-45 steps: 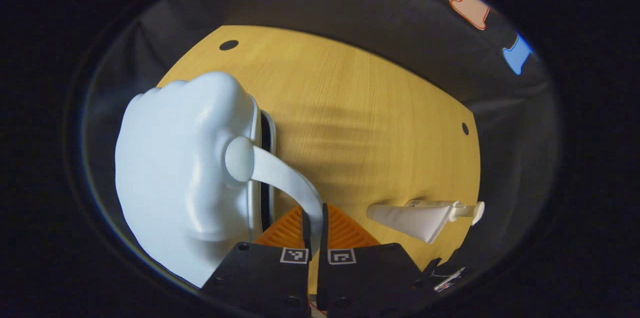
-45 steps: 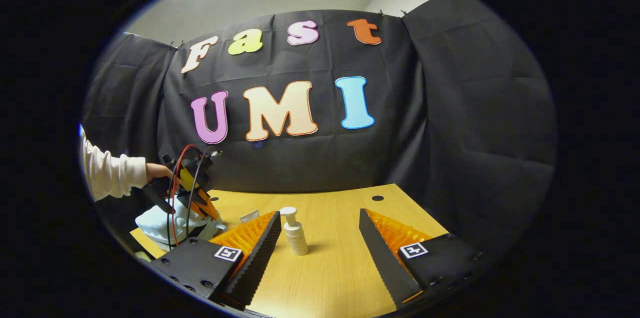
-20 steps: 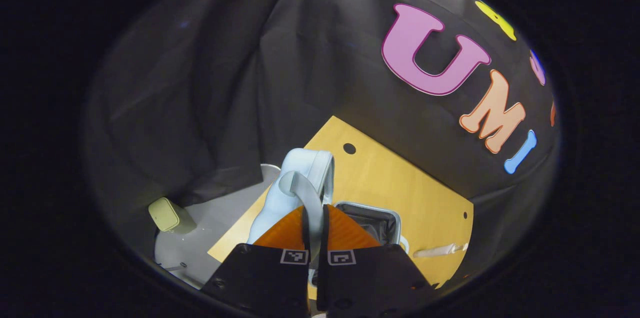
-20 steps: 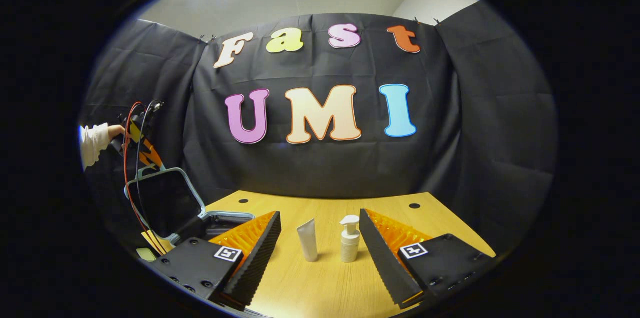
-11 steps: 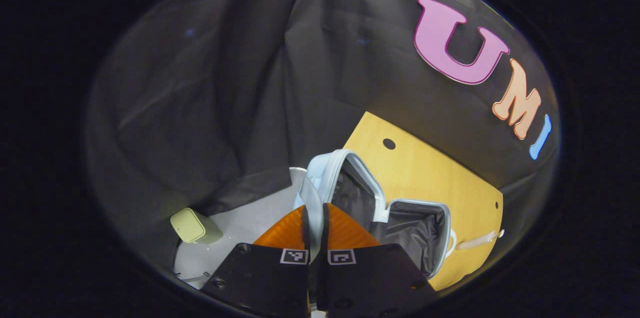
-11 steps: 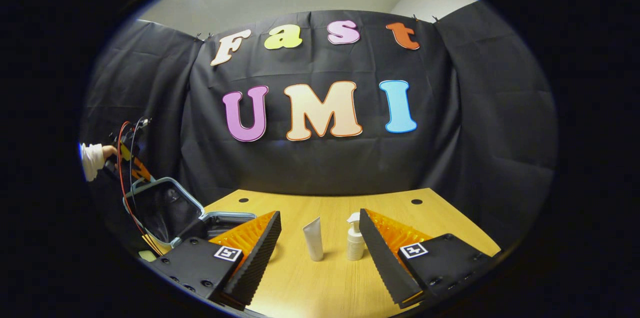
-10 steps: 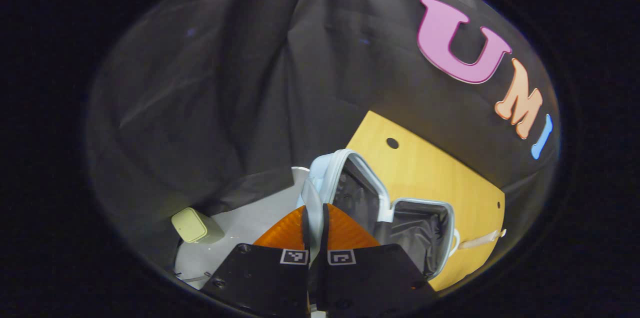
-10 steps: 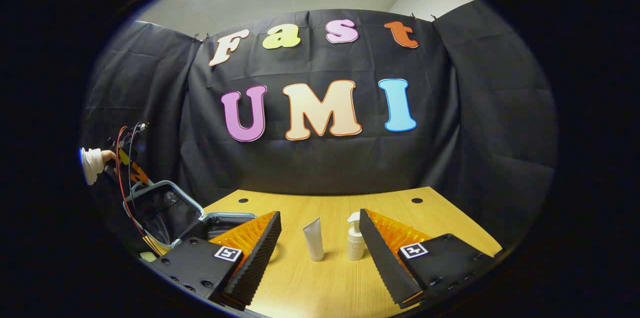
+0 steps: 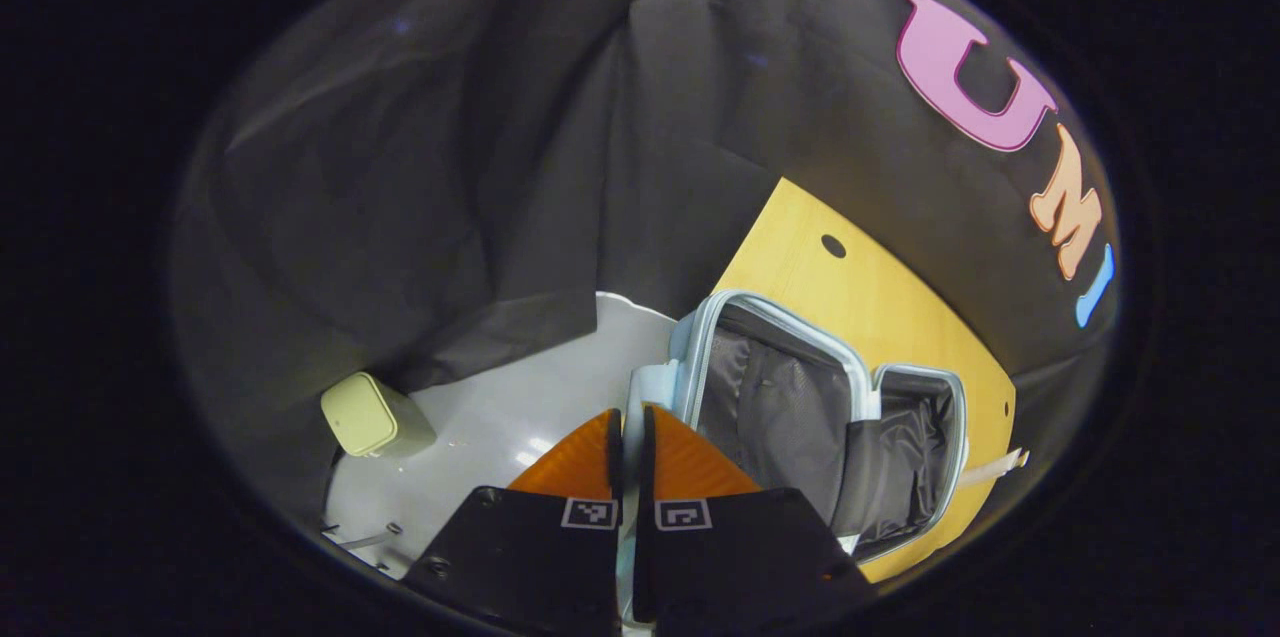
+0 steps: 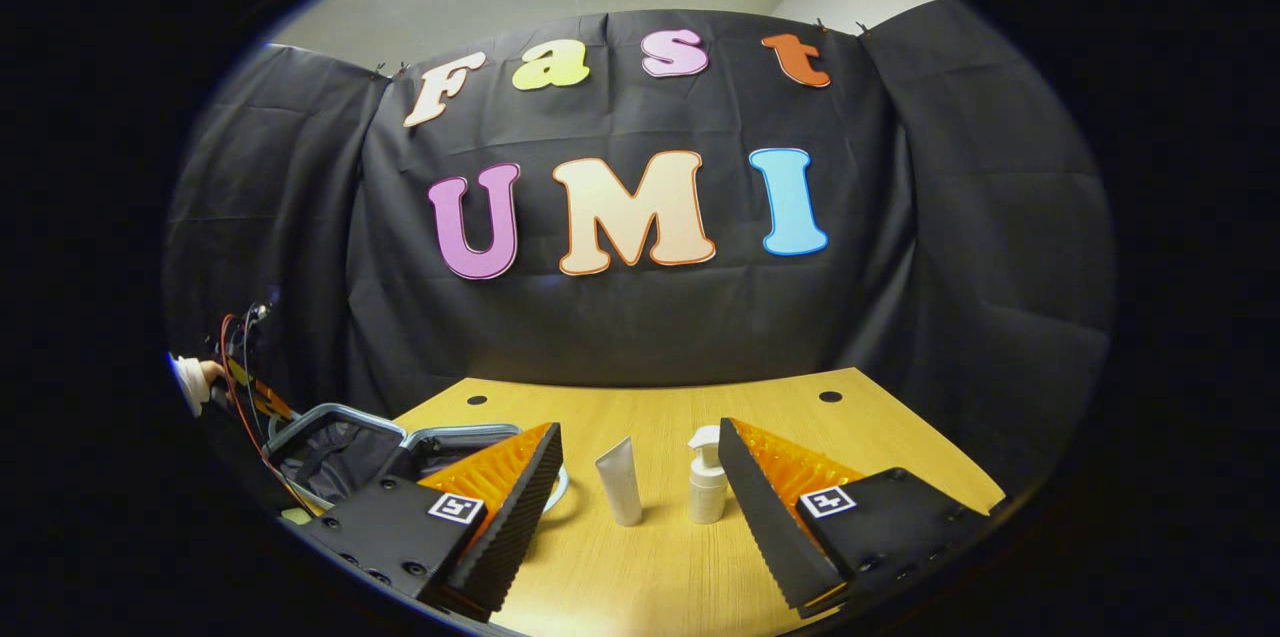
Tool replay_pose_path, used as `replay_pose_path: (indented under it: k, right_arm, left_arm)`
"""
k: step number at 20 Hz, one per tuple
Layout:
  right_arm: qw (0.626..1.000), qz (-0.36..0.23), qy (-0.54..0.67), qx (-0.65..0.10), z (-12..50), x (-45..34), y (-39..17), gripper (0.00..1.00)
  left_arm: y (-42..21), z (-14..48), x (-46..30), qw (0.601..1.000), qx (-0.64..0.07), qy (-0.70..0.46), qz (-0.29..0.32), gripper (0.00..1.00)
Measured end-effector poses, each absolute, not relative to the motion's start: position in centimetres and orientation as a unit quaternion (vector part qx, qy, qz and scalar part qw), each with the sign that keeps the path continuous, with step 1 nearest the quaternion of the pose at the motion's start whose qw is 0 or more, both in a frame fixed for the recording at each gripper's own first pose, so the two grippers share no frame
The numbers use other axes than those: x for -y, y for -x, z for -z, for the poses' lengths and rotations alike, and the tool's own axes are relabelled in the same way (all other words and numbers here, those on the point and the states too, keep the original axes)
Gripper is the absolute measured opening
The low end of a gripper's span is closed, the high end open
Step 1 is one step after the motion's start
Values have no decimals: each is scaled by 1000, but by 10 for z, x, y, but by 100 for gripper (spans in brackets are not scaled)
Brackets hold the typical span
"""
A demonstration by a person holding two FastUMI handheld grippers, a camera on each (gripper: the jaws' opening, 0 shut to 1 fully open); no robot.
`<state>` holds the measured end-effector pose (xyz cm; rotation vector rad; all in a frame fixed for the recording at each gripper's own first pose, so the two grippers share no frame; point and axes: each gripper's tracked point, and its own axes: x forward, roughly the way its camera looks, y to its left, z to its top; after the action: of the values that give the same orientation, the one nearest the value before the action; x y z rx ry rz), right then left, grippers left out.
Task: First open the suitcase, pack the skin care products into it, and then close the suitcase.
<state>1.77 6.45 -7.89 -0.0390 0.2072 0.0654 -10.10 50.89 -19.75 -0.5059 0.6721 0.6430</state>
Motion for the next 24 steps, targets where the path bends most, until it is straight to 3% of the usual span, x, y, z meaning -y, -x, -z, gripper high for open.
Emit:
replay_pose_path:
  k: [6, 8, 13, 16, 18, 20, 21, 24]
  right_arm:
    - [993, -30, 18, -116, 85, -61, -17, 98]
    - [993, -28, 22, -115, 82, -58, -18, 98]
    - [992, -27, 18, -119, 90, -47, -26, 98]
    - [991, -30, 23, -125, 96, -38, -30, 98]
    - [991, -31, 26, -128, 100, -29, -32, 97]
    - [991, -32, 24, -129, 104, -20, -36, 97]
    - [991, -34, 23, -131, 107, -15, -38, 97]
    - [990, -42, 21, -136, 117, -1, -48, 98]
  left_arm:
    - [106, 242, -508, 856, -323, 253, -316, 0]
    - [107, 240, -508, 859, -315, 247, -319, 5]
    - [113, 195, -510, 888, -263, 164, -339, 82]
    - [115, 135, -509, 905, -207, 37, -371, 90]
    - [109, 98, -479, 916, -183, -8, -356, 85]
    - [96, 66, -436, 932, -156, -27, -326, 81]
    - [86, 54, -409, 942, -141, -27, -303, 85]
    - [43, 62, -330, 964, -119, -17, -236, 84]
